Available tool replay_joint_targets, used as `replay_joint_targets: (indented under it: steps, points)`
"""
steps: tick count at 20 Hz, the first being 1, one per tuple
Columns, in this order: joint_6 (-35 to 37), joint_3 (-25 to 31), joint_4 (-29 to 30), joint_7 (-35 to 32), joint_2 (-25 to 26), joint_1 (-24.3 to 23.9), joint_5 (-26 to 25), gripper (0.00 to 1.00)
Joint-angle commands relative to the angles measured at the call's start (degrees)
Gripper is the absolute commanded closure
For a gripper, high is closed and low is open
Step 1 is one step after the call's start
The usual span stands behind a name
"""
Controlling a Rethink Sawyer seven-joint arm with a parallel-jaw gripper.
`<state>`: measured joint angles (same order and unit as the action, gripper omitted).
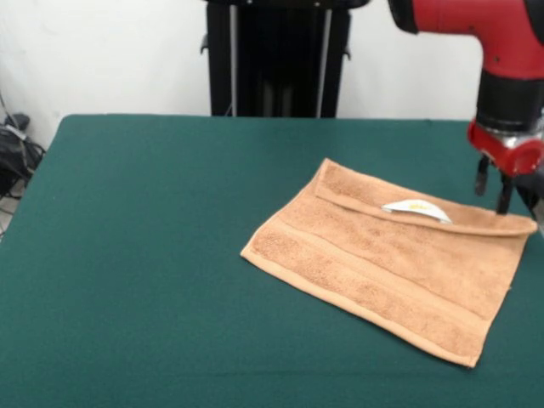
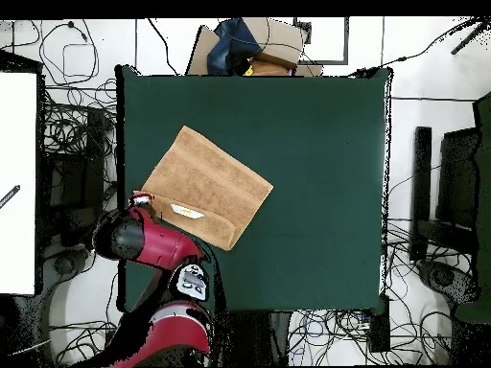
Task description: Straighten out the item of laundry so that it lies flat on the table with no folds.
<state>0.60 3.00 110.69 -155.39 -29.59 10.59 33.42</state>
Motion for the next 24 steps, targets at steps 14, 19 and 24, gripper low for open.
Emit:
replay_joint_targets:
  steps: [14,19,24]
  points:
    - [12.11,-5.03,-21.65,-4.4,16.62,1.38,1.2,0.0]
    - [13.76,-7.12,-26.34,-6.43,19.88,3.19,1.49,0.0]
    - [14.93,-7.72,-28.28,-7.33,20.78,3.42,1.15,0.0]
